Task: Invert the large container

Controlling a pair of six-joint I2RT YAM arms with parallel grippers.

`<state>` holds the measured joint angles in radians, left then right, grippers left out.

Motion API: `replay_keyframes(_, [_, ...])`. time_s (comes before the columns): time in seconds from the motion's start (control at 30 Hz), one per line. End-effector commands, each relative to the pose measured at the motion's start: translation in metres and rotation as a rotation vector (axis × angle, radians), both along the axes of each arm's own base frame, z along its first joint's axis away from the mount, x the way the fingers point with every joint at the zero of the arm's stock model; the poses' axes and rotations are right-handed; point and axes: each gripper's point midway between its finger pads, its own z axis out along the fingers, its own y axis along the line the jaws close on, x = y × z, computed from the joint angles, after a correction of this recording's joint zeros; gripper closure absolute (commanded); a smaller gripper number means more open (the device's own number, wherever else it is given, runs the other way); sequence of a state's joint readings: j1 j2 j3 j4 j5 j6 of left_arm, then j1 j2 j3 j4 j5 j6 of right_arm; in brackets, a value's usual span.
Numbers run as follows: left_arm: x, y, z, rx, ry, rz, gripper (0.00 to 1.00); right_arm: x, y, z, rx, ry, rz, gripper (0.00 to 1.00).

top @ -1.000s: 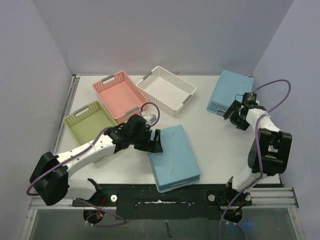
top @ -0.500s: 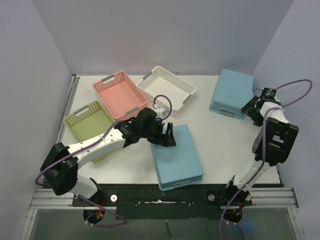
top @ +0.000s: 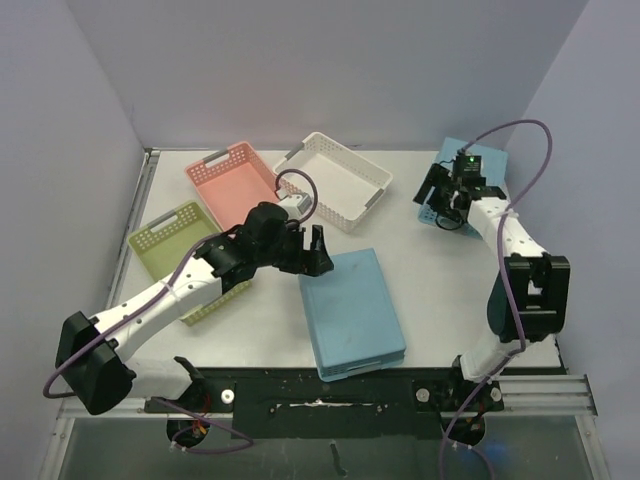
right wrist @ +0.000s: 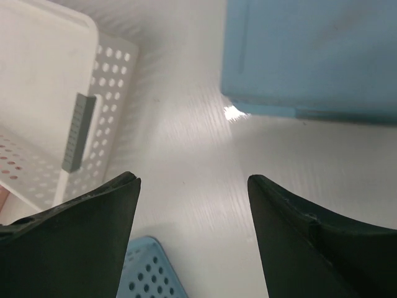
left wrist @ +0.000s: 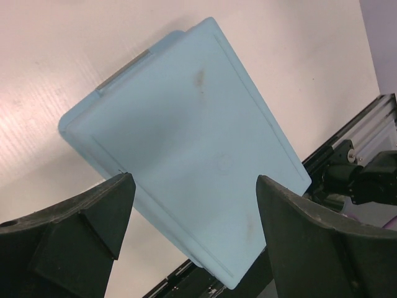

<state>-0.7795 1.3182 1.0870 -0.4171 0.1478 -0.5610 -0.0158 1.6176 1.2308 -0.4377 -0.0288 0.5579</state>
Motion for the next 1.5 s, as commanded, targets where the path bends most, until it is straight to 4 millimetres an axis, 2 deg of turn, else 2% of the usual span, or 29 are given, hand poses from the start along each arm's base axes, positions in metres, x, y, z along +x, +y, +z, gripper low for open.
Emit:
replay_keyframes(0.0, [0.004,0.020,0.006,0.017,-0.029,0.052,0.20,0.058,0.027,0.009,0.050,-0.062,0.057,0.29])
replay_keyframes(0.13, [0.007,0.025,0.002,0.023,-0.024,0.084,0.20,0.088,0.036,-0.003,0.094,-0.029,0.037,0.30])
replay_keyframes(0.23, [0.008,0.024,0.004,0.016,-0.027,0.091,0.20,0.108,0.045,-0.004,0.137,-0.040,0.051,0.30])
replay_keyframes(0.4, [0.005,0.023,0.002,0.014,-0.026,0.083,0.20,0.116,0.051,-0.007,0.170,-0.028,0.046,0.30])
replay_keyframes(0.57, [0.004,0.021,-0.005,0.017,-0.018,0.069,0.20,0.125,0.053,0.005,0.181,-0.072,0.005,0.29])
replay_keyframes(0.73, [0.001,0.022,-0.032,0.032,0.034,0.067,0.20,0.150,0.062,0.012,0.219,-0.123,-0.024,0.29])
replay_keyframes(0.83, [-0.006,0.023,-0.044,0.055,0.075,0.054,0.20,0.162,0.059,0.008,0.109,-0.069,-0.068,0.29])
replay_keyframes(0.87, [-0.008,0.024,-0.046,0.062,0.081,0.054,0.20,0.158,0.048,0.000,0.035,-0.010,-0.119,0.29])
replay_keyframes(0.9, [-0.010,0.026,-0.048,0.068,0.083,0.058,0.20,0.161,0.039,0.000,-0.005,0.002,-0.172,0.28])
replay_keyframes(1.03, [-0.017,0.035,-0.061,0.107,0.105,0.058,0.20,0.139,0.005,-0.020,-0.094,0.123,-0.300,0.28])
replay_keyframes(1.13, [-0.025,0.034,-0.071,0.118,0.142,0.031,0.20,0.123,-0.014,-0.013,-0.122,0.108,-0.369,0.28])
replay_keyframes(1.2, [-0.030,0.030,-0.078,0.126,0.169,0.005,0.21,0.117,-0.022,0.000,-0.138,0.080,-0.389,0.28])
replay_keyframes(1.33, [-0.032,0.012,-0.077,0.106,0.178,-0.054,0.21,0.108,-0.016,0.029,-0.101,0.042,-0.347,0.28])
replay_keyframes(1.47, [-0.031,-0.014,-0.066,0.027,0.180,-0.108,0.21,0.090,0.011,0.073,-0.069,-0.040,-0.222,0.27])
